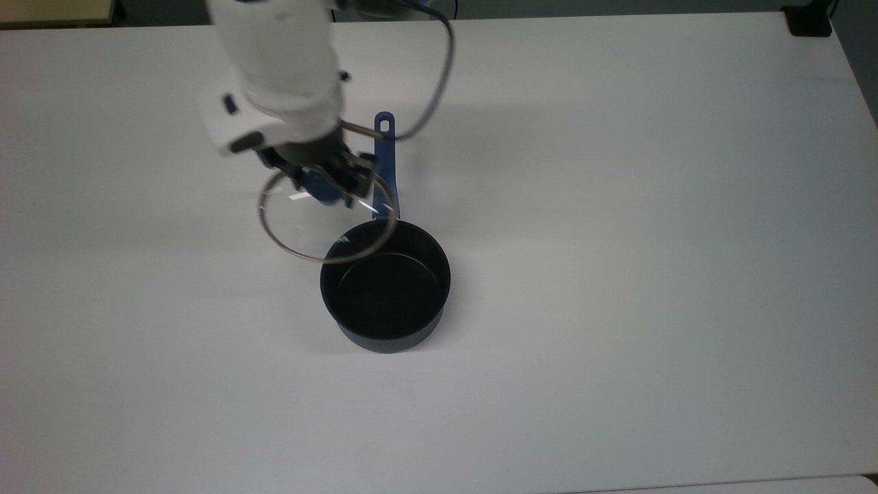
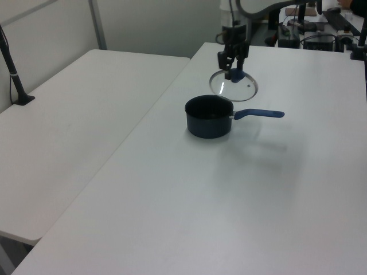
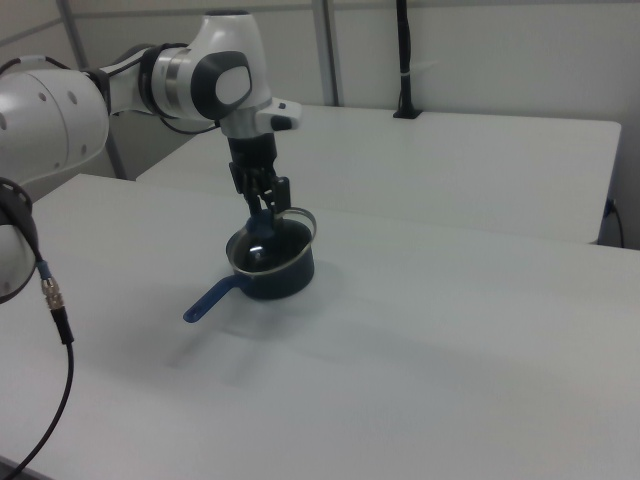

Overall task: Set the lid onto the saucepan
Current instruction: 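Carry the lifted lid over the saucepan opening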

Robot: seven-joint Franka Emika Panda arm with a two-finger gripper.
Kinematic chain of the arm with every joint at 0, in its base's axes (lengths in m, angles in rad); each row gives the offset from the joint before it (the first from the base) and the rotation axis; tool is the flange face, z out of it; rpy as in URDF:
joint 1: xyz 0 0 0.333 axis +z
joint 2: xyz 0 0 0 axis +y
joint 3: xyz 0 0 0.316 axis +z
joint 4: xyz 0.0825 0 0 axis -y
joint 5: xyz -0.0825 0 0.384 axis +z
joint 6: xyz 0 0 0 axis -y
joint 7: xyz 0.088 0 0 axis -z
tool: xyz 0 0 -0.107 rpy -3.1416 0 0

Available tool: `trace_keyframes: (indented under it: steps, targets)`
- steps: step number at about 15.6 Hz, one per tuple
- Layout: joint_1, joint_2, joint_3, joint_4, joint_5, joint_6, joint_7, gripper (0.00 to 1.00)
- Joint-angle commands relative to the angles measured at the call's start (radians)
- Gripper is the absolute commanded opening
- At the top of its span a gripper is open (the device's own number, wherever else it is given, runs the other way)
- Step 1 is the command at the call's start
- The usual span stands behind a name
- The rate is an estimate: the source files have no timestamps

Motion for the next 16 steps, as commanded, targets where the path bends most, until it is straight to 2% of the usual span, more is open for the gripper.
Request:
trace_keyframes:
  steps: [1,7,10,16]
  targets:
    - [0.059,0.105,-0.022,0.145,0.031,-0.044,0.169,0.34]
    - [0.055,0.129,-0.023,0.180,0.132,-0.021,0.364,0.34]
    - [0.043,0.132,-0.040,0.185,0.184,0.046,0.444,0.35]
    - [0.047,0.159,-0.054,0.176,0.191,0.152,0.481,0.35]
